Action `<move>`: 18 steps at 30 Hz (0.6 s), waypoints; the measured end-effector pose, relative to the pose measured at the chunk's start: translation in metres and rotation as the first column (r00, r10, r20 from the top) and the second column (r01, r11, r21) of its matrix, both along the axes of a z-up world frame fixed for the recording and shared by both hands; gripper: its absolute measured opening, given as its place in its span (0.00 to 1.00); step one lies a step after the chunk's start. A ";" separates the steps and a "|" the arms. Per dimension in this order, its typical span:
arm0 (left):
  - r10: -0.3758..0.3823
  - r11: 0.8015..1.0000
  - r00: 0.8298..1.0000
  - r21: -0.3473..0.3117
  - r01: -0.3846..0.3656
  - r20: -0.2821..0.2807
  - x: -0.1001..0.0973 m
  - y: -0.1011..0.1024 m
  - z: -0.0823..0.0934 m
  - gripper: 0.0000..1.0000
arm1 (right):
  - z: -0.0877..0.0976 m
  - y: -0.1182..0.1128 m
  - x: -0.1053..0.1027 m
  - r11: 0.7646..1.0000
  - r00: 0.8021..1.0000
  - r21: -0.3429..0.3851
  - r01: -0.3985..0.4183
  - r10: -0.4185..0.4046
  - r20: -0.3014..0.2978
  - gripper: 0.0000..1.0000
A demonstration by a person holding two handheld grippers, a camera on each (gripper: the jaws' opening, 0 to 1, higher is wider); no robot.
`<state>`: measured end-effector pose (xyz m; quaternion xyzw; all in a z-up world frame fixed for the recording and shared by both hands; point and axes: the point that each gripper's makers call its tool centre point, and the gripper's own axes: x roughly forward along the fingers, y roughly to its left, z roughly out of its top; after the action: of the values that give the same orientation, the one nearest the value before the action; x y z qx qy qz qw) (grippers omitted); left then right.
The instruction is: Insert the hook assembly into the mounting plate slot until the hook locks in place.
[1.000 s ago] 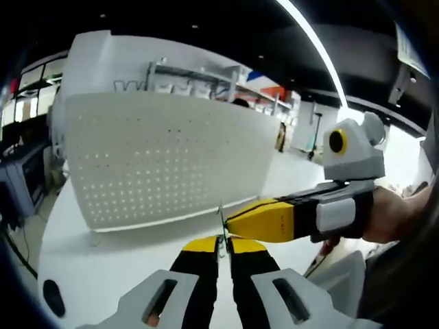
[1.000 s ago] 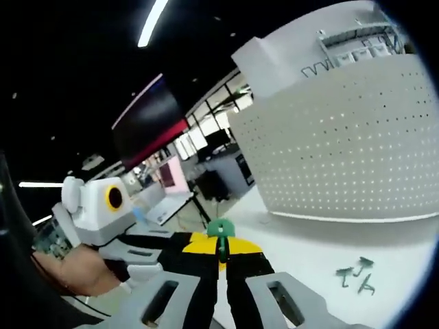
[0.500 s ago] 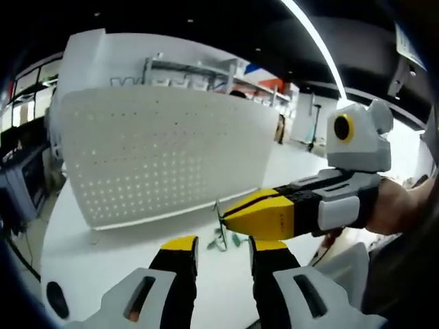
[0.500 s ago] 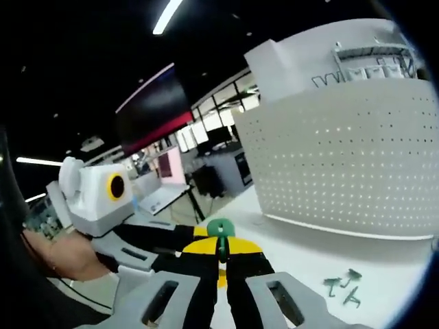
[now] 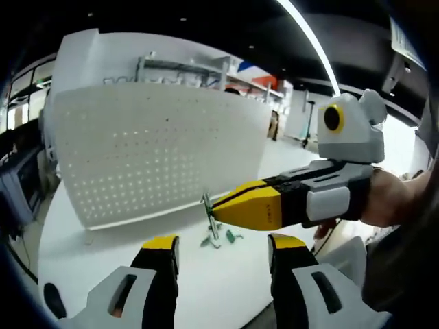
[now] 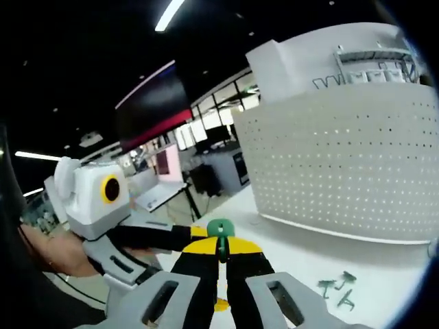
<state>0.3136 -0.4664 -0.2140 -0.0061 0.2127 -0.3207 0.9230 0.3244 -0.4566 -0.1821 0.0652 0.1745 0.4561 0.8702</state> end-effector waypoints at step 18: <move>-0.019 0.993 1.000 -0.118 0.017 -0.014 -0.009 -0.014 0.005 0.84 | 0.007 -0.018 0.017 0.995 0.988 -0.046 0.084 -0.078 0.132 0.00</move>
<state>0.3045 -0.4807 -0.2085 -0.0612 0.2001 -0.3411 0.9165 0.3411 -0.4742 -0.1748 0.0197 0.1263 0.4190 0.8990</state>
